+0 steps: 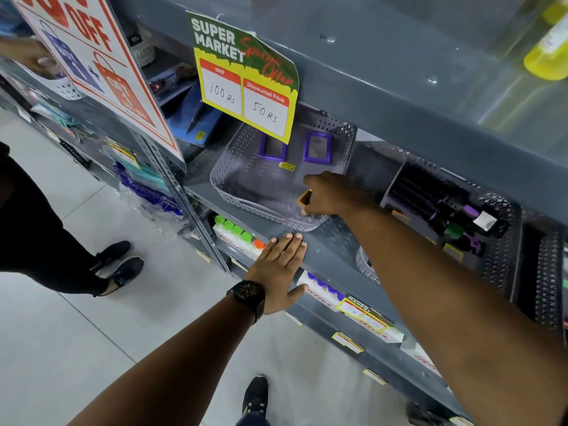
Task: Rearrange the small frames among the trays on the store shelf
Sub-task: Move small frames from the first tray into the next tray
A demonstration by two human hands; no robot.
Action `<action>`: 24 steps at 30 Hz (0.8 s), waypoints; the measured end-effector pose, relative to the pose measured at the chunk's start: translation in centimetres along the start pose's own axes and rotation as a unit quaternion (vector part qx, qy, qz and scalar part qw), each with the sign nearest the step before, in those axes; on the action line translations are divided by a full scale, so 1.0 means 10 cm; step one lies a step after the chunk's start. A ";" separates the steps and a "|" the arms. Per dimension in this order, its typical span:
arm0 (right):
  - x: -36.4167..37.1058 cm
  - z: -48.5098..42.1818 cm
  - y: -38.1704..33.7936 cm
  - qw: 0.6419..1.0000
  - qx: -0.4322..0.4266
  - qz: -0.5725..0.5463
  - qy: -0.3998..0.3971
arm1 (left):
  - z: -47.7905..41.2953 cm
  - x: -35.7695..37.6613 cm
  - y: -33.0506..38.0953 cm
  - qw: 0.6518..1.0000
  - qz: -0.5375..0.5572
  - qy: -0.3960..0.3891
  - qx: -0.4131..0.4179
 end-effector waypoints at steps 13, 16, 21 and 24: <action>-0.58 0.63 0.24 0.942 0.058 -0.266 0.194 | -0.02 0.00 0.01 1.000 0.005 -0.026 -0.009; -0.71 0.98 0.45 0.930 0.083 -0.276 0.226 | -0.01 -0.05 0.01 1.000 0.018 -0.016 -0.005; -0.78 1.47 0.75 0.939 0.140 -0.208 0.238 | -0.01 -0.07 0.02 1.000 0.018 -0.022 -0.009; -0.64 1.68 0.90 0.952 0.151 -0.181 0.197 | -0.01 -0.07 0.02 0.999 0.019 -0.027 -0.011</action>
Point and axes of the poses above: each hand's wrist, its own z-axis away from the middle knuckle, its own x-axis out of the palm, y = z × x, the point moved 10 cm from there along -z, towards the middle knuckle, and after that the axes turned 7 degrees about y, right-handed, at the moved point
